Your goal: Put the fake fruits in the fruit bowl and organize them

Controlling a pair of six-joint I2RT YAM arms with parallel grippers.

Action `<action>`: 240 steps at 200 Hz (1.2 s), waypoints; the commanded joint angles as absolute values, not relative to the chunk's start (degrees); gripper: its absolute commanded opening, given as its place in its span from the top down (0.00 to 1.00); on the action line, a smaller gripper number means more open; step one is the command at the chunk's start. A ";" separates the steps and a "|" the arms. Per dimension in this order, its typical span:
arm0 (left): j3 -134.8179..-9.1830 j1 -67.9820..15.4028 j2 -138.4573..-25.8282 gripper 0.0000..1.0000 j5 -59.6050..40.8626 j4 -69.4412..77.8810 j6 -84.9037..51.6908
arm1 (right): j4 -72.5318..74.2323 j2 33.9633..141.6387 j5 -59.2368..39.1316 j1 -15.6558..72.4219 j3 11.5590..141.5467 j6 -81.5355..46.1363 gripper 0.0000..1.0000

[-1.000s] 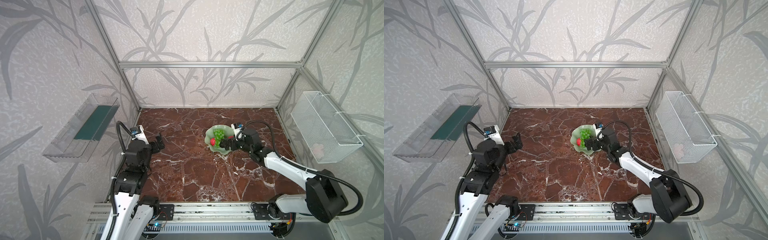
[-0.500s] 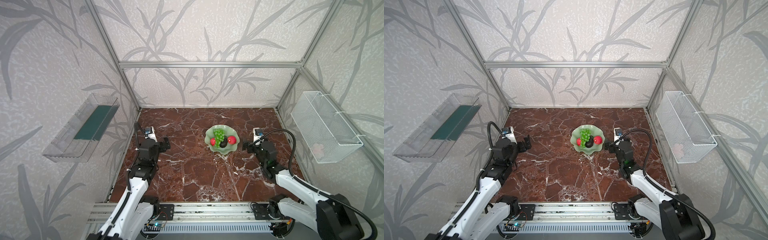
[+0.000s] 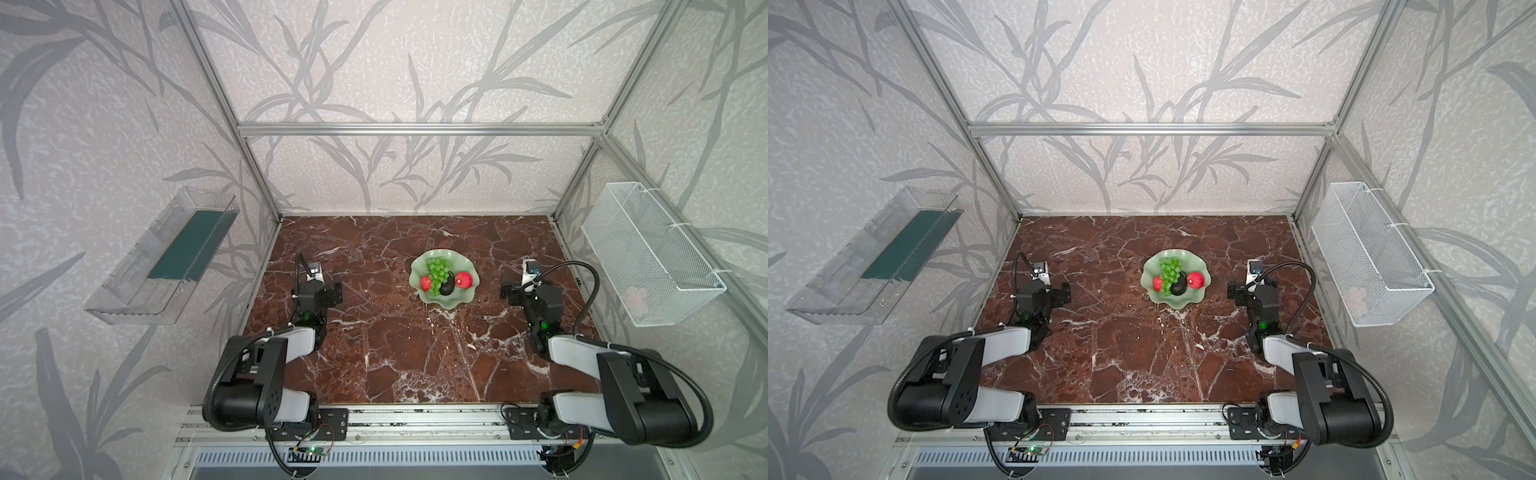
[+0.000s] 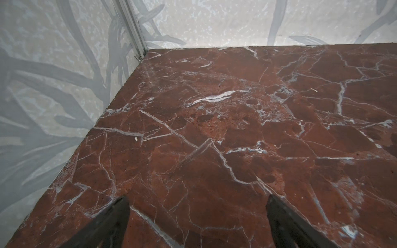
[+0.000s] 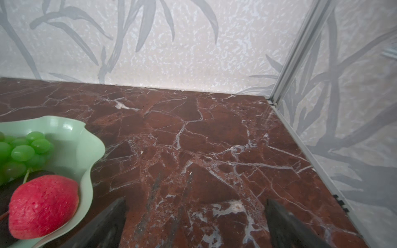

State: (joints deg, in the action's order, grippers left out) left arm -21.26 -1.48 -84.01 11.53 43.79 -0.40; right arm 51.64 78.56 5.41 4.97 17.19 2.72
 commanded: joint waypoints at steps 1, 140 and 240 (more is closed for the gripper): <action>-20.36 -0.31 -90.86 0.01 9.27 58.73 -0.08 | 60.29 85.25 1.86 5.01 16.81 3.07 0.01; -21.51 -0.35 -90.03 0.01 13.96 54.85 -2.21 | 63.11 91.06 2.20 5.36 17.88 3.78 0.01; -18.98 0.39 -89.62 0.01 10.26 59.21 -2.04 | 65.50 91.23 3.78 5.54 16.69 3.55 0.01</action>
State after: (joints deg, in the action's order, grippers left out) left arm -21.17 0.08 -89.80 12.40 53.69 -2.55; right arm 61.14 90.74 2.50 5.30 17.76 3.31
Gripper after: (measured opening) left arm 0.992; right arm 0.991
